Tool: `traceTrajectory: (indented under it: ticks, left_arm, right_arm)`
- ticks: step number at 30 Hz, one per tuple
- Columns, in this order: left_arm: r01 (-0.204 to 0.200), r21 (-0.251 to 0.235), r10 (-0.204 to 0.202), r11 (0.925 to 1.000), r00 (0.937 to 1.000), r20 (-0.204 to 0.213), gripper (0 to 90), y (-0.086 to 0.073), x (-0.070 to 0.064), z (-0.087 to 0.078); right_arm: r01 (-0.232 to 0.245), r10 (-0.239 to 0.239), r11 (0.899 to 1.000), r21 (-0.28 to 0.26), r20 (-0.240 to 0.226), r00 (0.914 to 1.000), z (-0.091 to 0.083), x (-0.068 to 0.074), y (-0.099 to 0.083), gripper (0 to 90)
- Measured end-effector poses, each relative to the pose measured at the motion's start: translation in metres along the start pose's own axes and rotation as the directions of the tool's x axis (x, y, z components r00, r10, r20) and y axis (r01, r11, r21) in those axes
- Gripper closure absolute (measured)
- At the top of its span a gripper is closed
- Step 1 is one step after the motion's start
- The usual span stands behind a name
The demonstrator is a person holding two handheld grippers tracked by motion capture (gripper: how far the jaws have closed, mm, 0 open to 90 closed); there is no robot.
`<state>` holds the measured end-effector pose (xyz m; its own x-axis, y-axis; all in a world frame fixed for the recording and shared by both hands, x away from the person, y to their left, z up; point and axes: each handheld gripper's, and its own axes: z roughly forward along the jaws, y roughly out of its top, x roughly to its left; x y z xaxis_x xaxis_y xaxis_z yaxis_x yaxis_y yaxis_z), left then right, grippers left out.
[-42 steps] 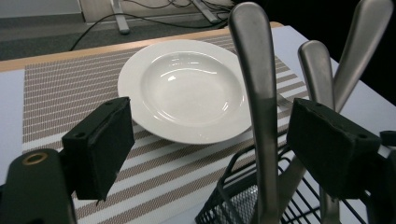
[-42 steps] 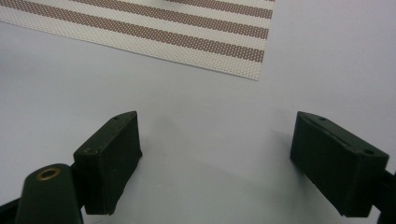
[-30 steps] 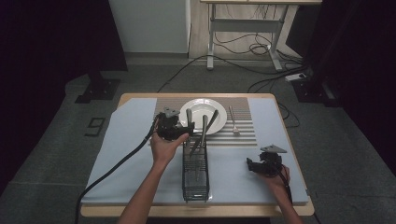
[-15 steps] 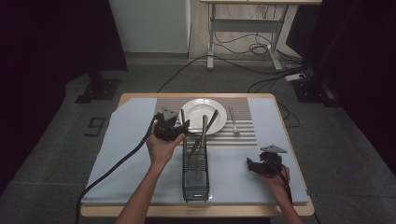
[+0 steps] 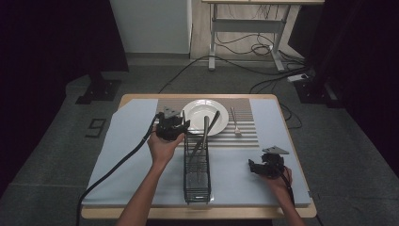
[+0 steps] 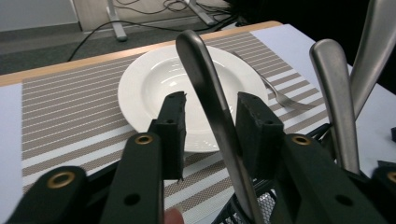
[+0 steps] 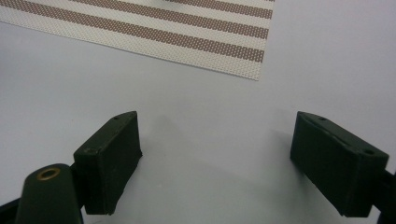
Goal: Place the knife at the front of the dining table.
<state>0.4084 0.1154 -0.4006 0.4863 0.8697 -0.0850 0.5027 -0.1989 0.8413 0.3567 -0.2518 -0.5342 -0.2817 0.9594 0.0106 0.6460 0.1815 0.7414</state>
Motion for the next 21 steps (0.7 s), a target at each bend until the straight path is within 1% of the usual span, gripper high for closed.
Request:
traceTrajectory:
  ticks: [1, 3, 5, 12, 18, 21]
  left_arm:
    - [0.005, -0.003, -0.005, 1.0, 0.9999, 0.016, 68.5, 0.0008, 0.0007, 0.0006]
    - [0.008, -0.004, -0.008, 1.0, 0.9997, 0.022, 70.6, 0.0011, 0.0011, 0.001]
    - [0.014, 0.001, -0.014, 0.9999, 0.9992, 0.038, 71.3, 0.002, 0.0027, 0.0018]
    - [0.016, 0.001, -0.016, 0.9999, 0.9988, 0.046, 72.2, 0.0023, 0.003, 0.001]
    - [0.019, -0.021, -0.018, 0.9996, 0.9989, 0.044, 73.0, 0.001, 0.0005, 0.0007]
    - [0.024, -0.031, -0.022, 0.9992, 0.9984, 0.053, 73.2, 0.001, -0.0002, 0.0012]
  right_arm:
    - [0.001, -0.001, 1.0, 0.001, 0.0, 1.0, -0.0001, 0.0, 0.0001, 15.7]
    - [0.002, -0.002, 1.0, 0.004, -0.002, 1.0, -0.0003, -0.0002, 0.0001, 15.7]
    - [0.002, -0.002, 1.0, 0.004, -0.002, 1.0, -0.0003, -0.0002, 0.0002, 15.7]
    - [0.002, -0.002, 1.0, 0.002, 0.0, 1.0, -0.0001, -0.0001, 0.0001, 15.6]
    - [-0.001, 0.001, 1.0, 0.001, 0.001, 1.0, 0.0, 0.0001, 0.0001, 15.6]
    - [-0.002, 0.002, 1.0, 0.001, 0.0, 1.0, 0.0, 0.0001, 0.0001, 15.6]
